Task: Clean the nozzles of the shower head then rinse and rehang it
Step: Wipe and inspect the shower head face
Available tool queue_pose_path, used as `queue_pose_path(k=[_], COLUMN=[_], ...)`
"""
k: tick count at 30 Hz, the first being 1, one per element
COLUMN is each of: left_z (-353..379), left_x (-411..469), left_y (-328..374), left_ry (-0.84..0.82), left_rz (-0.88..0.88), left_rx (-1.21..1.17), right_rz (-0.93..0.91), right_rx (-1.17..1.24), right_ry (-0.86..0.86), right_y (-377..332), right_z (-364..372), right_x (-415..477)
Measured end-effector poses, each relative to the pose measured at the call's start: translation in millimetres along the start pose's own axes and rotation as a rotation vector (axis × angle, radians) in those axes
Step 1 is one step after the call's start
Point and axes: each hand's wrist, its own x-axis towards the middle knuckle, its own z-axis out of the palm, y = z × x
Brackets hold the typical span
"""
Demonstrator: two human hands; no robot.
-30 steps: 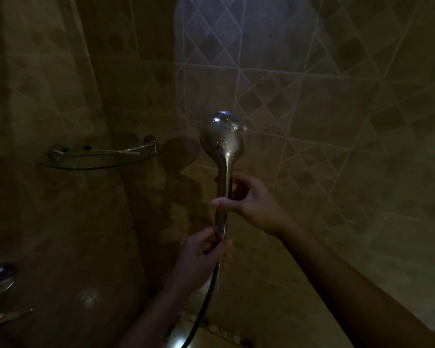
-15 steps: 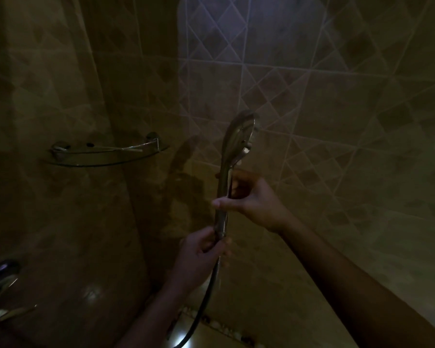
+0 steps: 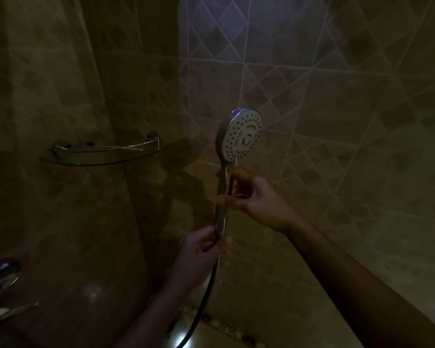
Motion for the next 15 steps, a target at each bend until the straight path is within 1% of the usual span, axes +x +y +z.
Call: queue_pose_path(k=[3,6,9,12,14,15], left_z=[-1.1,-1.0,0.9,4.1,4.8,4.8], left_x=[1.9,0.8,-0.7,-0.8,-0.2,0.3], left_y=[3.2,6.9,5.8,1.5,0.0,-0.7], left_ry=[0.0,0.002,0.012,0.026,0.031,0.031], left_rz=[-0.003,-0.008,-0.007,0.011,0.006,0.0], left_rx=[-0.003,-0.016,-0.013,0.008,0.012,0.009], right_rz=[0.04,0.072,0.059,0.033,0.019,0.04], right_rx=[0.106,0.043,-0.03,-0.038,0.04,0.096], right_ry=[-0.056,0.019,0.093,0.074,0.018,-0.004], right_y=[-3.3,-2.6,-1.6,-0.3,1.7,2.6], right_z=[-6.0,-8.3,-4.7,-1.0,-2.7,-4.6], right_x=[-2.0,-0.7,-2.5,-4.2,-4.4,-4.2])
